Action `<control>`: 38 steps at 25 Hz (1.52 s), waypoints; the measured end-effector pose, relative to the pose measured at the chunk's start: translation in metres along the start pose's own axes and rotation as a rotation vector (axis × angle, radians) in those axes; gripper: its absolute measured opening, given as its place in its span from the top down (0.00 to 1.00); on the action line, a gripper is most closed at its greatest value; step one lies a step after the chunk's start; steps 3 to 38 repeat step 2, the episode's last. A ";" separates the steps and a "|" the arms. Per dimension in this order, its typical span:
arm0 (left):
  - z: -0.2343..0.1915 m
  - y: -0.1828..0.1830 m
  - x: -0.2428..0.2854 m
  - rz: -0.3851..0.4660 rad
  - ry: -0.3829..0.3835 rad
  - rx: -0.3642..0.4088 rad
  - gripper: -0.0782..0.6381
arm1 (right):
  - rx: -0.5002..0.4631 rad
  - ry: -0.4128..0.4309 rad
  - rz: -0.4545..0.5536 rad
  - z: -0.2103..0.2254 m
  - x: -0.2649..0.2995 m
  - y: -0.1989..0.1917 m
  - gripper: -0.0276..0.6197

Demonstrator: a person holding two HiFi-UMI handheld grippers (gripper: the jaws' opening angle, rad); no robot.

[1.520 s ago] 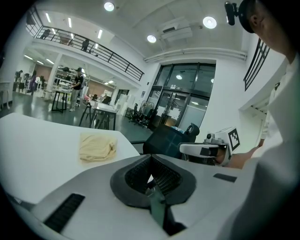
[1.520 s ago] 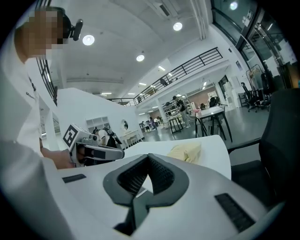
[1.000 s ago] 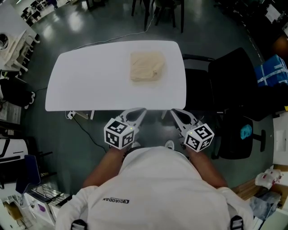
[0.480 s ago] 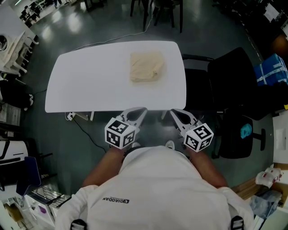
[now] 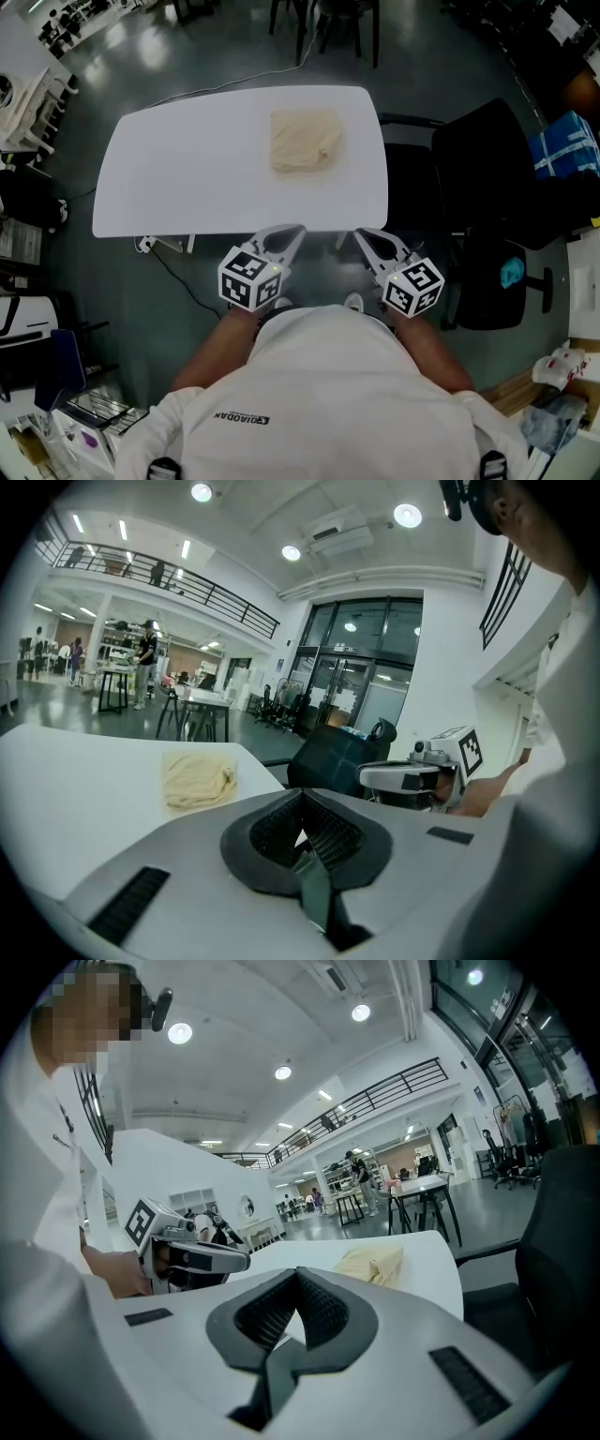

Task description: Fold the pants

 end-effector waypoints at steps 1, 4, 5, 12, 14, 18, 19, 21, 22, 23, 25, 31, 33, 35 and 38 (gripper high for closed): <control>-0.001 0.000 0.000 0.001 0.001 0.001 0.85 | 0.000 -0.001 0.000 0.000 0.001 0.000 0.93; -0.002 0.000 0.000 0.001 0.001 0.001 0.85 | 0.000 -0.001 -0.001 0.000 0.002 0.000 0.93; -0.002 0.000 0.000 0.001 0.001 0.001 0.85 | 0.000 -0.001 -0.001 0.000 0.002 0.000 0.93; -0.002 0.000 0.000 0.001 0.001 0.001 0.85 | 0.000 -0.001 -0.001 0.000 0.002 0.000 0.93; -0.002 0.000 0.000 0.001 0.001 0.001 0.85 | 0.000 -0.001 -0.001 0.000 0.002 0.000 0.93; -0.002 0.000 0.000 0.001 0.001 0.001 0.85 | 0.000 -0.001 -0.001 0.000 0.002 0.000 0.93; -0.002 0.000 0.000 0.001 0.001 0.001 0.85 | 0.000 -0.001 -0.001 0.000 0.002 0.000 0.93; -0.002 0.000 0.000 0.001 0.001 0.001 0.85 | 0.000 -0.001 -0.001 0.000 0.002 0.000 0.93; -0.002 0.000 0.000 0.001 0.001 0.001 0.85 | 0.000 -0.001 -0.001 0.000 0.002 0.000 0.93; -0.002 0.000 0.000 0.001 0.001 0.001 0.85 | 0.000 -0.001 -0.001 0.000 0.002 0.000 0.93; -0.002 0.000 0.000 0.001 0.001 0.001 0.85 | 0.000 -0.001 -0.001 0.000 0.002 0.000 0.93; -0.002 0.000 0.000 0.001 0.001 0.001 0.85 | 0.000 -0.001 -0.001 0.000 0.002 0.000 0.93; -0.002 0.000 0.000 0.001 0.001 0.001 0.85 | 0.000 -0.001 -0.001 0.000 0.002 0.000 0.93; -0.002 0.000 0.000 0.001 0.001 0.001 0.85 | 0.000 -0.001 -0.001 0.000 0.002 0.000 0.93; -0.002 0.000 0.000 0.001 0.001 0.001 0.85 | 0.000 -0.001 -0.001 0.000 0.002 0.000 0.93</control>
Point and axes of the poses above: the fingertips, and each gripper's own axes: x forward along the fingers, z to its right, y out of its top, the point moved 7 cm from there along -x, backward along the fingers, and after that the axes turned 6 degrees about -y, right-handed, at the moved point
